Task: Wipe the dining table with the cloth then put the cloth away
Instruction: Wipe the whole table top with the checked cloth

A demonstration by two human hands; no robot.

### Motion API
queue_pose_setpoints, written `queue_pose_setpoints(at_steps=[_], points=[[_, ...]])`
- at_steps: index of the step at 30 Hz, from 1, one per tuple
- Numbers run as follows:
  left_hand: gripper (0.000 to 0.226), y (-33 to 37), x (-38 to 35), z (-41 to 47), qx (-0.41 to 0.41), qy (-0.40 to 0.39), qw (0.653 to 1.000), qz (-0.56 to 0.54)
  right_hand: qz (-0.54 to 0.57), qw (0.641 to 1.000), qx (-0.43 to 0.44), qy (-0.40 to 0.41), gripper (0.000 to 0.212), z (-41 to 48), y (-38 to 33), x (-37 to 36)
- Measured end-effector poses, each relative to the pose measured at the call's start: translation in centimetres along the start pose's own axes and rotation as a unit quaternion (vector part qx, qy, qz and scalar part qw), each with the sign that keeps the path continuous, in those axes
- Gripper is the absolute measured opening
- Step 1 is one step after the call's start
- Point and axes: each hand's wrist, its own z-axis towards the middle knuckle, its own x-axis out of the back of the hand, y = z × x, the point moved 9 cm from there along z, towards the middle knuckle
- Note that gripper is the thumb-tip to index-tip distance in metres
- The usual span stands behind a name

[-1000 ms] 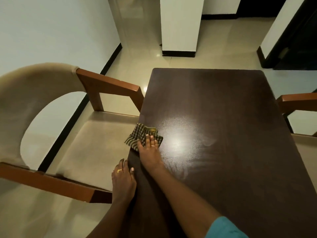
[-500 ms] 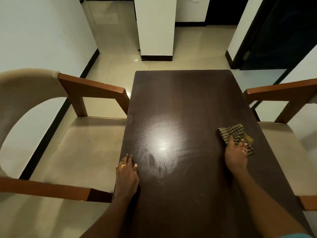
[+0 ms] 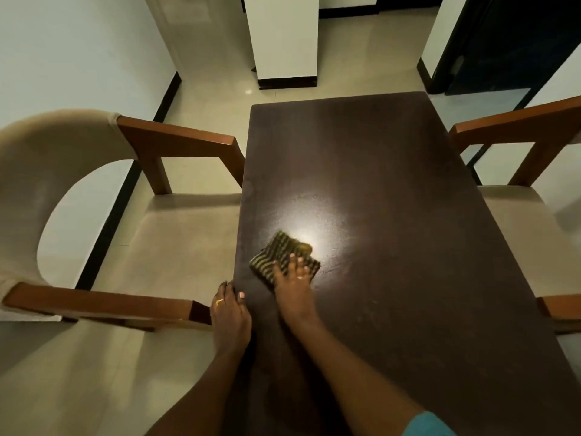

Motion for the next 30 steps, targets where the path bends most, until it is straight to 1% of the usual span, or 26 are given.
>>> queue_pose_setpoints(at_steps=[1, 2, 3, 4, 5, 8, 9, 11, 13, 14, 18, 21, 24, 26, 28, 30], points=[[0.042, -0.1, 0.1, -0.3, 0.003, 0.002, 1.000, -0.005, -0.041, 0.998, 0.043, -0.023, 0.049, -1.3, -1.6, -1.6], [0.042, -0.1, 0.2, -0.7, 0.004, 0.006, 1.000, -0.005, -0.085, 0.994, 0.063, -0.030, 0.040, -2.4, -2.0, -2.8], [0.042, 0.1, 0.2, -1.1, 0.004, 0.008, 1.000, -0.002, -0.096, 0.991, 0.067, -0.057, 0.038, -3.3, -1.7, -3.8], [0.042, 0.2, 0.3, -1.6, 0.006, 0.011, 1.000, -0.001, -0.095, 0.989, 0.071, -0.091, 0.045, -4.1, -1.0, -4.8], [0.042, 0.3, 0.4, -1.9, 0.010, 0.013, 1.000, -0.002, -0.094, 0.988, 0.072, -0.102, 0.050, -4.7, -0.1, -5.0], [0.042, 0.4, 0.3, -2.9, 0.021, 0.017, 1.000, -0.003, -0.121, 0.988, 0.042, -0.081, 0.052, -5.6, 4.3, -3.3], [0.043, 0.5, 0.1, -3.4, 0.020, 0.016, 1.000, -0.001, -0.127, 0.989, 0.025, -0.071, 0.052, -5.6, 6.5, -2.6], [0.043, 0.5, -0.4, -4.6, 0.018, 0.014, 1.000, 0.005, -0.114, 0.992, -0.041, -0.048, 0.047, -5.5, 11.9, -0.5], [0.043, 0.5, -1.0, -6.3, 0.024, 0.011, 1.000, 0.006, -0.123, 0.986, -0.113, 0.004, 0.039, -6.2, 17.5, 2.6], [0.043, 0.5, -1.3, -7.1, 0.026, 0.009, 1.000, 0.005, -0.123, 0.980, -0.152, 0.028, 0.039, -6.7, 20.3, 4.2], [0.044, 0.1, -2.4, -10.7, 0.044, 0.009, 0.999, -0.001, -0.072, 0.960, -0.260, 0.071, 0.050, -9.7, 29.9, 7.8], [0.044, -1.0, -2.5, -12.5, 0.065, 0.022, 0.998, -0.016, -0.050, 0.943, -0.314, 0.102, 0.051, -11.5, 34.0, 8.7], [0.044, -2.0, -2.1, -13.6, 0.082, 0.033, 0.996, -0.018, 0.002, 0.931, -0.345, 0.119, 0.050, -12.4, 34.0, 7.9], [0.044, -2.6, -1.7, -14.1, 0.090, 0.039, 0.995, -0.022, 0.028, 0.926, -0.357, 0.123, 0.048, -12.8, 31.8, 6.7], [0.044, -3.4, -1.2, -14.3, 0.095, 0.044, 0.994, -0.024, 0.031, 0.934, -0.334, 0.118, 0.046, -12.2, 27.6, 4.8], [0.042, -4.4, -0.7, -14.3, 0.101, 0.052, 0.993, -0.028, 0.016, 0.955, -0.277, 0.107, 0.040, -11.2, 22.2, 2.9]])
